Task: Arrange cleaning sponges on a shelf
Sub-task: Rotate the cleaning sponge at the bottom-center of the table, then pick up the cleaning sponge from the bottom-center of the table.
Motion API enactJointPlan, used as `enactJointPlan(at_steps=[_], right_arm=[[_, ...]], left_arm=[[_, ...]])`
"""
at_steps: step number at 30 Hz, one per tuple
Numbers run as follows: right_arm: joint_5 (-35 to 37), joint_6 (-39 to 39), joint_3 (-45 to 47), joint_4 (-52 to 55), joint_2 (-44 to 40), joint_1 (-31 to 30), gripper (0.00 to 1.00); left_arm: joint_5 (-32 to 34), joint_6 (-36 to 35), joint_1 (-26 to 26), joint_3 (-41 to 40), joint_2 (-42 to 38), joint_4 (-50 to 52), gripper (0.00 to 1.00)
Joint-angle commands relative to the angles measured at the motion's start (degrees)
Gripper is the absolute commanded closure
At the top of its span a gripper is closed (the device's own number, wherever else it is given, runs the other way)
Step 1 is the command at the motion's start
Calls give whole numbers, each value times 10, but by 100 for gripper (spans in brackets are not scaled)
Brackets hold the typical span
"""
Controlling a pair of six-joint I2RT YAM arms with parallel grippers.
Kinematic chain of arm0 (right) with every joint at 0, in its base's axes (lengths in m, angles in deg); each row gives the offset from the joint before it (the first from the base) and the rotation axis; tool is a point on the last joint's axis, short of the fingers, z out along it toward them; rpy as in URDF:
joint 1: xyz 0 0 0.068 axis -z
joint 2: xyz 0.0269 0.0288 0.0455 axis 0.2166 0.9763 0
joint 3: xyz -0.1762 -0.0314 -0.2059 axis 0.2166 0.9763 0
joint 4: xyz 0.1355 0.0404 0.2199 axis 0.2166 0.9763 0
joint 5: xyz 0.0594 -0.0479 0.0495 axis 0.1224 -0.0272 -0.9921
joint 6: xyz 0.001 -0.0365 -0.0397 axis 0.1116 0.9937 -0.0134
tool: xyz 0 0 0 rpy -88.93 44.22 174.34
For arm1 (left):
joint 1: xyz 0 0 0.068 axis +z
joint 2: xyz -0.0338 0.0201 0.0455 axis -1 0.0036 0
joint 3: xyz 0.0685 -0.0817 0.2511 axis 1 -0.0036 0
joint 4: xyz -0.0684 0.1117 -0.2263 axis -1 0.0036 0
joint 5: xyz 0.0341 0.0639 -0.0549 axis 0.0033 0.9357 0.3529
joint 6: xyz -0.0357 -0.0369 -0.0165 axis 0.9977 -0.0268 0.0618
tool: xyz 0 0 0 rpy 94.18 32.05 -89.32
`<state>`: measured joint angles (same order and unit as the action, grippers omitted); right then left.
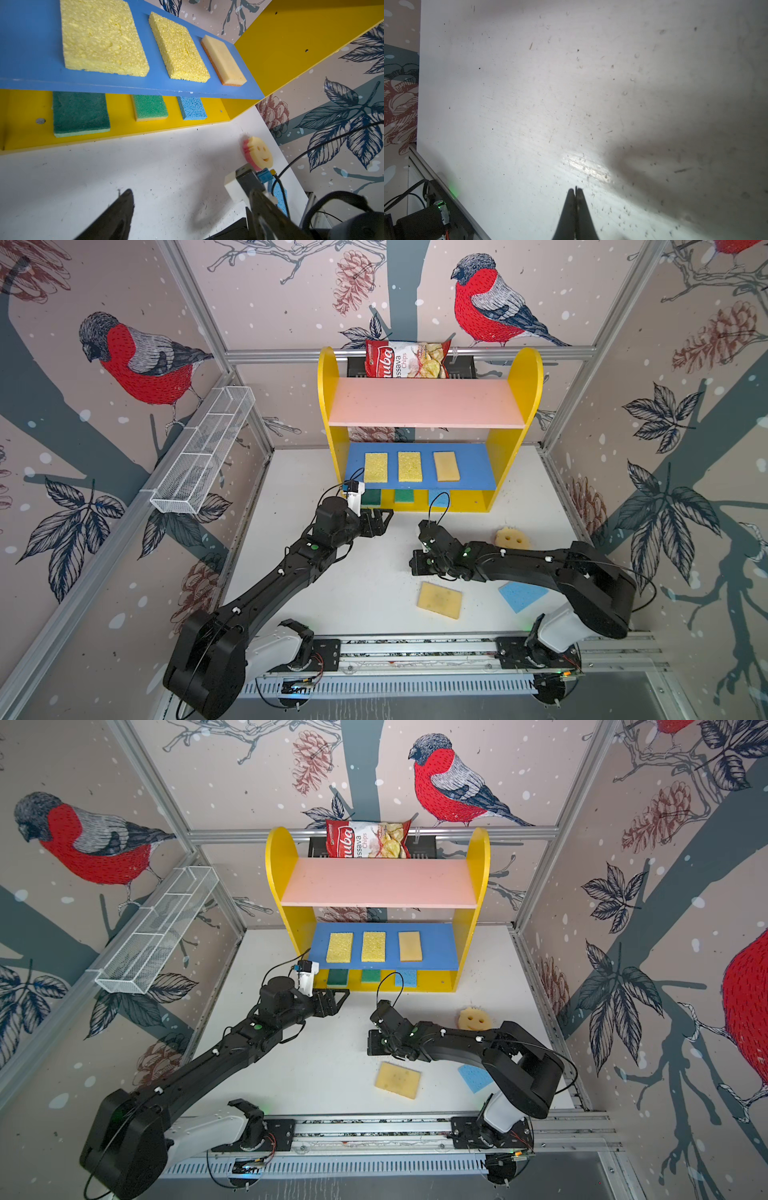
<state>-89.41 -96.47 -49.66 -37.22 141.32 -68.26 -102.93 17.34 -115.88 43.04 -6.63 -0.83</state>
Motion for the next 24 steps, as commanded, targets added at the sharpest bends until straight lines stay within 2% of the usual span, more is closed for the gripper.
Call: enactJointPlan(at_steps=[1,2,3,4,5,7,12,15,18,24], right_arm=[[16,21,4,34,-19,7,89],[21,25,8,47,-28,10,80],[27,32,15,64,-43,12,66],[37,38,25,86,-61,13,47],[50,43,36,106,-76,13,39],[61,56,66,147,-115,13,30],[24,87,141,172,-225,-3,23],[41,79,170,158,-275,-7,19],[66,70,175,158,-277,-6,18],[60,59,187,149,-223,-8,20]], left_arm=[[2,-11,2,4,9,-2,14],[1,-10,2,6,12,-2,14],[0,-11,3,9,16,1,14],[-2,-11,4,10,18,2,14],[-2,-11,4,10,20,2,14],[-2,-11,6,8,22,-1,13],[-22,3,15,5,42,-19,14],[-36,16,19,4,55,-34,15],[-42,30,19,4,62,-45,15],[-35,31,19,8,58,-37,15]])
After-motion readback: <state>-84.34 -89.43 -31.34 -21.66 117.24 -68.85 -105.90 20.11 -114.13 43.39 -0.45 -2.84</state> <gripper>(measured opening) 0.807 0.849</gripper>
